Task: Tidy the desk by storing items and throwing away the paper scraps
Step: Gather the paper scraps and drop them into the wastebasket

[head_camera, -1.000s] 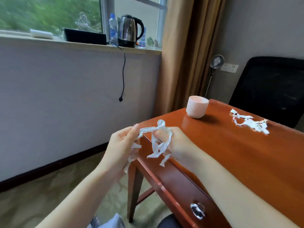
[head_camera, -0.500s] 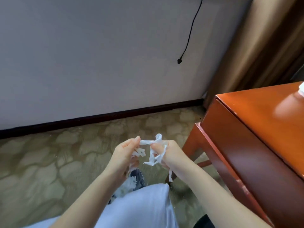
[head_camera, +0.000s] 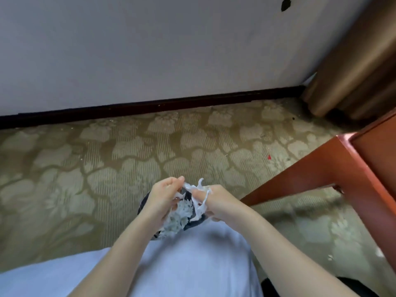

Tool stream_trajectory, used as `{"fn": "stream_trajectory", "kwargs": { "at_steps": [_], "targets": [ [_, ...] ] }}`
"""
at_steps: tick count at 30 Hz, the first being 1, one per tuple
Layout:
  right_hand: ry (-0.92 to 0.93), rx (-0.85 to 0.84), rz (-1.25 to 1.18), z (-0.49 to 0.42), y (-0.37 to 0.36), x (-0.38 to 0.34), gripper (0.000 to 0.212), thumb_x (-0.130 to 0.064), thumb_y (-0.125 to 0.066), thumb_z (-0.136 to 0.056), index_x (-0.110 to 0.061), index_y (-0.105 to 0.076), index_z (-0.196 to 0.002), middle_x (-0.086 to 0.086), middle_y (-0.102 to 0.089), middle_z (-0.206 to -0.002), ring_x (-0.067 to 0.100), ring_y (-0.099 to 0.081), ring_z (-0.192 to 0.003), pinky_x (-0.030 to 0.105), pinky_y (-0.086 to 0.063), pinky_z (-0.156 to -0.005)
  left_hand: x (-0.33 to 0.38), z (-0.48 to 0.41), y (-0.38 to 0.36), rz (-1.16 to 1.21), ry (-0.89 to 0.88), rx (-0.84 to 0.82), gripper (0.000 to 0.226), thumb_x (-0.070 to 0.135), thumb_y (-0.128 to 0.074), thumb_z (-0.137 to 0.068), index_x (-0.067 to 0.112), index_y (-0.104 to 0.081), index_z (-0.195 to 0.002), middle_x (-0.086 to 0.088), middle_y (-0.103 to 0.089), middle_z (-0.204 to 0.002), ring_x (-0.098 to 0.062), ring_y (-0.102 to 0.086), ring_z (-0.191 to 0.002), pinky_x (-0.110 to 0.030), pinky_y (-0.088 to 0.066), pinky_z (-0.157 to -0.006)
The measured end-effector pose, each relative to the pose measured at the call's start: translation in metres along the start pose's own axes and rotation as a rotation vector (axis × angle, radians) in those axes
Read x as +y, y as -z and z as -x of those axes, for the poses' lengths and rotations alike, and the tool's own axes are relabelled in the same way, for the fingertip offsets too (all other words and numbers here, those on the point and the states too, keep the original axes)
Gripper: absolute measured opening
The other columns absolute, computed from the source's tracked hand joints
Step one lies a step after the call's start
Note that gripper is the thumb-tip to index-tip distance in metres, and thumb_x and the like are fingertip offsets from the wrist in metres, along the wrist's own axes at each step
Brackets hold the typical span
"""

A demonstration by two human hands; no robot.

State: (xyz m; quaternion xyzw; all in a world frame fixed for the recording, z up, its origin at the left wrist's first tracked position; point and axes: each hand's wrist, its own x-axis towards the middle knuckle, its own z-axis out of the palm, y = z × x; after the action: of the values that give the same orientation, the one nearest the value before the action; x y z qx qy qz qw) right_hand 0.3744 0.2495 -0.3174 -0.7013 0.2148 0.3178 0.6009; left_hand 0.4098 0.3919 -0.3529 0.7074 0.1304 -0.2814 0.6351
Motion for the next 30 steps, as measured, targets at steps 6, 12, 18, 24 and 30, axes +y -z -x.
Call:
{"fn": "stream_trajectory", "kwargs": {
  "at_steps": [6, 12, 18, 24, 30],
  "targets": [
    [-0.117, 0.045, -0.005, -0.064, -0.023, 0.02, 0.033, -0.034, -0.049, -0.096, -0.019, -0.042, -0.067, -0.003, -0.034, -0.054, 0.011, -0.029, -0.046, 0.022, -0.023, -0.045, -0.03, -0.039, 0.021, -0.123, 0.064, 0.121, 0.032, 0.03, -0.055, -0.092, 0.012, -0.053, -0.065, -0.002, -0.042, -0.06, -0.017, -0.036, -0.052, -0.027, -0.033, -0.052],
    [-0.208, 0.061, 0.062, -0.099, -0.043, 0.034, 0.021, -0.029, -0.047, -0.095, -0.018, -0.051, -0.078, 0.0, -0.045, -0.064, 0.014, -0.039, -0.056, 0.024, -0.032, -0.054, -0.066, -0.05, 0.02, -0.09, 0.211, 0.182, 0.026, 0.027, -0.049, -0.095, 0.011, -0.05, -0.075, -0.004, -0.037, -0.059, -0.01, -0.027, -0.039, -0.02, -0.025, -0.039],
    [-0.281, -0.021, 0.085, -0.111, -0.047, 0.049, 0.03, -0.024, -0.047, -0.092, -0.001, -0.06, -0.107, 0.01, -0.058, -0.086, 0.023, -0.056, -0.08, 0.031, -0.045, -0.07, -0.078, -0.061, 0.022, -0.081, 0.298, 0.285, 0.017, 0.024, -0.032, -0.1, 0.017, -0.048, -0.1, 0.0, -0.048, -0.091, -0.013, -0.045, -0.079, -0.03, -0.037, -0.073],
    [-0.217, 0.024, 0.273, -0.091, -0.036, 0.052, 0.036, -0.008, -0.039, -0.095, 0.01, -0.049, -0.125, 0.025, -0.047, -0.136, 0.038, -0.045, -0.125, 0.042, -0.042, -0.099, -0.088, -0.06, 0.026, -0.295, 0.289, 0.19, 0.03, 0.023, -0.032, -0.101, 0.01, -0.05, -0.121, -0.002, -0.048, -0.104, -0.015, -0.046, -0.089, -0.026, -0.032, -0.08],
    [-0.079, 0.11, 0.324, -0.044, -0.01, 0.038, 0.034, -0.011, -0.039, -0.092, 0.016, -0.053, -0.107, 0.038, -0.055, -0.107, 0.014, -0.038, -0.079, 0.031, -0.034, -0.064, -0.065, -0.04, 0.019, -0.472, 0.123, 0.013, 0.017, 0.021, -0.04, -0.097, 0.016, -0.056, -0.098, -0.01, -0.062, -0.103, -0.027, -0.059, -0.098, -0.038, -0.045, -0.087]
  ]
}}
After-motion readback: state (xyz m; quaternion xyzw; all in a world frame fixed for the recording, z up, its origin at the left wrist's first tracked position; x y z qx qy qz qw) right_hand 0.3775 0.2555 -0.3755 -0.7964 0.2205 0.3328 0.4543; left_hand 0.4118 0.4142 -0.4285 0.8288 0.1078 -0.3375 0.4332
